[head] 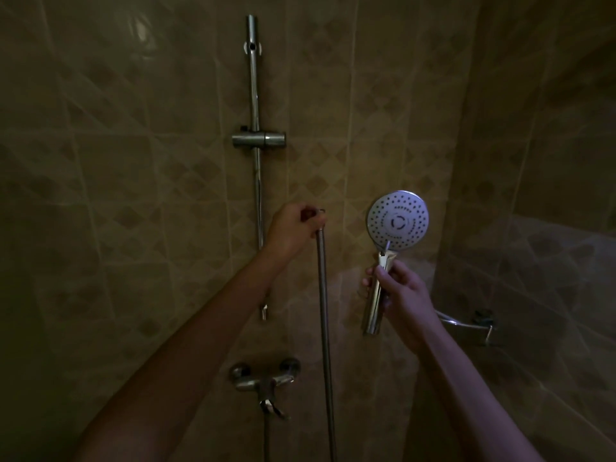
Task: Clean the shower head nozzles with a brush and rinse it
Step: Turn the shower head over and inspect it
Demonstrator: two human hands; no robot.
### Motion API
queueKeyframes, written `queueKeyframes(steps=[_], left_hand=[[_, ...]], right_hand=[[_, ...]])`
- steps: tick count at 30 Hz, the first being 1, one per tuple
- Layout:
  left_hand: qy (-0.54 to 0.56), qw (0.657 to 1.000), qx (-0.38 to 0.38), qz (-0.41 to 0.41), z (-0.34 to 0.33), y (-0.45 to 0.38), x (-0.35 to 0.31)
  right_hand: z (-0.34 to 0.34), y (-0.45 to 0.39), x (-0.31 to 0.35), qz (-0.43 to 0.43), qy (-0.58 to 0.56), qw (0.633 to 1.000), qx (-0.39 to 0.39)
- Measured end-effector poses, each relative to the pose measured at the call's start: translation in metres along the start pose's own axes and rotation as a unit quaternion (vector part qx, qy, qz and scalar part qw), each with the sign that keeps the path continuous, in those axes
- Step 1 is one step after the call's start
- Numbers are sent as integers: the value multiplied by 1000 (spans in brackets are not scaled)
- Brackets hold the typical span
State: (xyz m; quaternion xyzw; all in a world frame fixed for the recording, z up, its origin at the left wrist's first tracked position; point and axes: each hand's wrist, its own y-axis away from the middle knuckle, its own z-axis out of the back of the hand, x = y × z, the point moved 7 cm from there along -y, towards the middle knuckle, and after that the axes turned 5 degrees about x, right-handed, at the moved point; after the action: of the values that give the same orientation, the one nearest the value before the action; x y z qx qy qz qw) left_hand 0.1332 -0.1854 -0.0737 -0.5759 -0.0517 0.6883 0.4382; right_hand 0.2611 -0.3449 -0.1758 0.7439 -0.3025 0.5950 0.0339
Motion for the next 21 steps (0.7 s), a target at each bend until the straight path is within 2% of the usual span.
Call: queueKeyframes(steps=[5,10,21], left_hand=[[-22,998,1,-64,13,-39,-37],[-91,984,-22,-155,32,-70,-83],[-85,976,-89,-181,92,-139,-127]], right_hand=[[-8,-17,18,14,5,1000,8],[-14,-37,38,25,29,999,21],[-17,-79,75,52,23,998,-4]])
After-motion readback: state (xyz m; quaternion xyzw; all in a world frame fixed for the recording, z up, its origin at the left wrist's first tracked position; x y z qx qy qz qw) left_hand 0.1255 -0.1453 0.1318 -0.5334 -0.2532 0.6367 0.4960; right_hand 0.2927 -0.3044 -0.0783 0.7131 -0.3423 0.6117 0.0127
